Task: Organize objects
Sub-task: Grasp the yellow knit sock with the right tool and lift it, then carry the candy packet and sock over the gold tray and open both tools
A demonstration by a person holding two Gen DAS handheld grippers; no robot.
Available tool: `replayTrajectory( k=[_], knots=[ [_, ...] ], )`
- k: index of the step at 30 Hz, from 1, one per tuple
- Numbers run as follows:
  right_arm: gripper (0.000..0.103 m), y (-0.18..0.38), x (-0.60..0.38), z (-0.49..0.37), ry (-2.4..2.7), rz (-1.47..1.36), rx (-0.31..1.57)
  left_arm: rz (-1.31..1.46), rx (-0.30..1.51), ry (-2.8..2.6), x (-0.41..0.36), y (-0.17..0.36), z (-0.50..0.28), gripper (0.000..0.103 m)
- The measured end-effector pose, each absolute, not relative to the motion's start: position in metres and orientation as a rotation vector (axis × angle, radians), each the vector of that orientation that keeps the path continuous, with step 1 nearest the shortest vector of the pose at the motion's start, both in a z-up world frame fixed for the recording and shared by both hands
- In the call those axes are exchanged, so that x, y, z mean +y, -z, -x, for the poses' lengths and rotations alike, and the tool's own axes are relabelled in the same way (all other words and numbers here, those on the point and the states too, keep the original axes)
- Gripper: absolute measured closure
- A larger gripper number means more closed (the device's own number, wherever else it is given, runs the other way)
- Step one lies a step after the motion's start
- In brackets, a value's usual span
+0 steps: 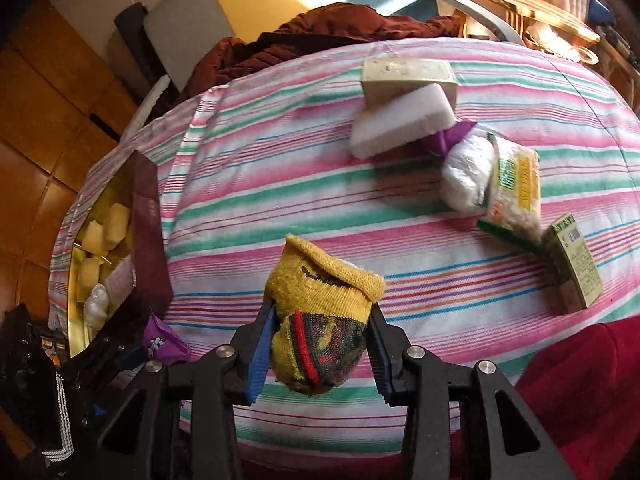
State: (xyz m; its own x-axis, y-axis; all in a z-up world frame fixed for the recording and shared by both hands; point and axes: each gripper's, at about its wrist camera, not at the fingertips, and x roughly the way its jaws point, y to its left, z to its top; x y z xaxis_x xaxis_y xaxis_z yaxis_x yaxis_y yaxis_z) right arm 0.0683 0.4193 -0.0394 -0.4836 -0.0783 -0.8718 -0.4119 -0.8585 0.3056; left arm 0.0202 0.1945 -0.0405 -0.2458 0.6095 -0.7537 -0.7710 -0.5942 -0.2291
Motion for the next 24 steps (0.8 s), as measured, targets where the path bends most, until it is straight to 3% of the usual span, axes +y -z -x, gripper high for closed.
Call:
replayTrajectory(
  k=[14, 24],
  knots=[
    [0.060, -0.006, 0.325, 0.002, -2.750, 1.406, 0.597, 1.097, -0.034, -2.265, 0.058, 0.004, 0.032, 0.066],
    [0.060, -0.005, 0.248, 0.078, -2.903, 1.515, 0.368, 1.157, -0.161, -2.437, -0.016, 0.010, 0.060, 0.067]
  ],
)
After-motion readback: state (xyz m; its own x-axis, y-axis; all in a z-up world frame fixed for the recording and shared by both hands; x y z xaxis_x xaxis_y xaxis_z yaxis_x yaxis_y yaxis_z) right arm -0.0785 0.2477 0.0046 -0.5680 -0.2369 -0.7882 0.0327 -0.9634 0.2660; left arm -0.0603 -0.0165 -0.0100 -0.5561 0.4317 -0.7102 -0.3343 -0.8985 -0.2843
